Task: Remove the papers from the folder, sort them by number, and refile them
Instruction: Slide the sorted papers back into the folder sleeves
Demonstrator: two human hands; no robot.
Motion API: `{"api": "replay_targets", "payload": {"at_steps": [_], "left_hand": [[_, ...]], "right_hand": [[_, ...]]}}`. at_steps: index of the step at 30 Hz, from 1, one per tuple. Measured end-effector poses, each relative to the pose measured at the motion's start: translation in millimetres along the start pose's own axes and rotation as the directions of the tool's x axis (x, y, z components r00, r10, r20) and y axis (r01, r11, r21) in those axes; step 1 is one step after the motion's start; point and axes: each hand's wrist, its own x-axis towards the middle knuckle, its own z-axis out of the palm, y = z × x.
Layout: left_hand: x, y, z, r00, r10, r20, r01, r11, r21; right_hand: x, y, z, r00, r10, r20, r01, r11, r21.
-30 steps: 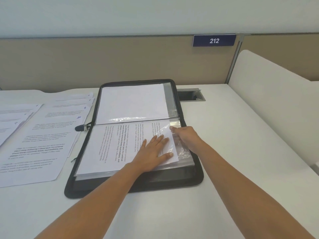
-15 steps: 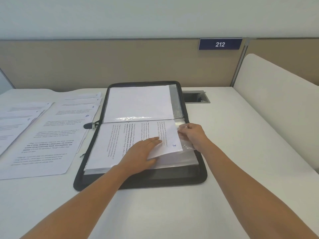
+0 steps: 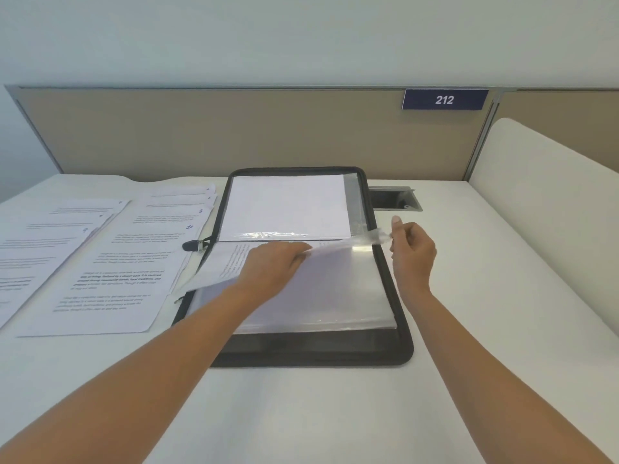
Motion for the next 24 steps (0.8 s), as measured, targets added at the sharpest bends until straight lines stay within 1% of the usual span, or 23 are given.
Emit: {"api": "replay_targets", "payload": {"at_steps": [1, 3, 4, 5, 7, 9, 11, 12, 13, 14, 16, 17, 20, 22, 24], "left_hand": [[6, 1, -5, 1.000, 0.001, -0.019, 0.000, 1.000, 0.028], [18, 1, -14, 0.998, 0.001, -0.057, 0.003, 0.998, 0.071], [25, 0, -18, 0.997, 0.001, -0.074, 0.006, 0.996, 0.086], [32, 0, -22, 0.996, 0.004, -0.091, 0.005, 0.995, 0.098], [48, 0, -30, 0.990, 0.025, -0.141, -0.005, 0.991, 0.135], [64, 0, -37, 0.985, 0.053, -0.163, -0.017, 0.977, 0.211], [79, 1, -41, 0.980, 0.097, -0.173, -0.046, 0.960, 0.275], [85, 0, -43, 0.975, 0.112, -0.193, -0.054, 0.957, 0.286], [90, -1, -44, 0.964, 0.135, -0.229, -0.069, 0.959, 0.274], [95, -4, -44, 0.943, 0.164, -0.291, -0.087, 0.962, 0.260], [102, -13, -42, 0.881, 0.186, -0.436, -0.078, 0.964, 0.254], [104, -18, -39, 0.872, 0.173, -0.459, -0.062, 0.967, 0.248], [102, -34, -35, 0.887, 0.107, -0.449, 0.002, 0.972, 0.234], [98, -47, -29, 0.893, 0.059, -0.447, 0.058, 0.968, 0.243], [94, -59, -19, 0.899, -0.003, -0.438, 0.108, 0.970, 0.217]], "right_hand": [[-4, -3, 3, 0.995, -0.097, 0.002, 0.097, 0.995, 0.014], [-13, -6, 11, 0.961, -0.266, 0.070, 0.264, 0.964, 0.043], [-17, -6, 16, 0.938, -0.328, 0.114, 0.325, 0.945, 0.048], [-20, -3, 21, 0.914, -0.372, 0.162, 0.372, 0.928, 0.036], [-24, 5, 33, 0.861, -0.408, 0.304, 0.447, 0.892, -0.068], [-23, 18, 50, 0.789, -0.347, 0.508, 0.511, 0.829, -0.228], [-16, 28, 70, 0.684, -0.282, 0.672, 0.616, 0.717, -0.327], [-11, 31, 80, 0.626, -0.246, 0.740, 0.672, 0.652, -0.351], [-5, 31, 90, 0.585, -0.194, 0.787, 0.712, 0.588, -0.384], [1, 29, 100, 0.560, -0.143, 0.816, 0.744, 0.519, -0.420], [14, 29, 116, 0.547, -0.060, 0.835, 0.776, 0.410, -0.479], [20, 30, 122, 0.553, -0.022, 0.833, 0.776, 0.379, -0.505], [35, 34, 137, 0.563, 0.077, 0.823, 0.765, 0.327, -0.554], [42, 36, 146, 0.560, 0.120, 0.820, 0.762, 0.314, -0.566], [46, 41, 153, 0.566, 0.144, 0.812, 0.749, 0.321, -0.579]]}}
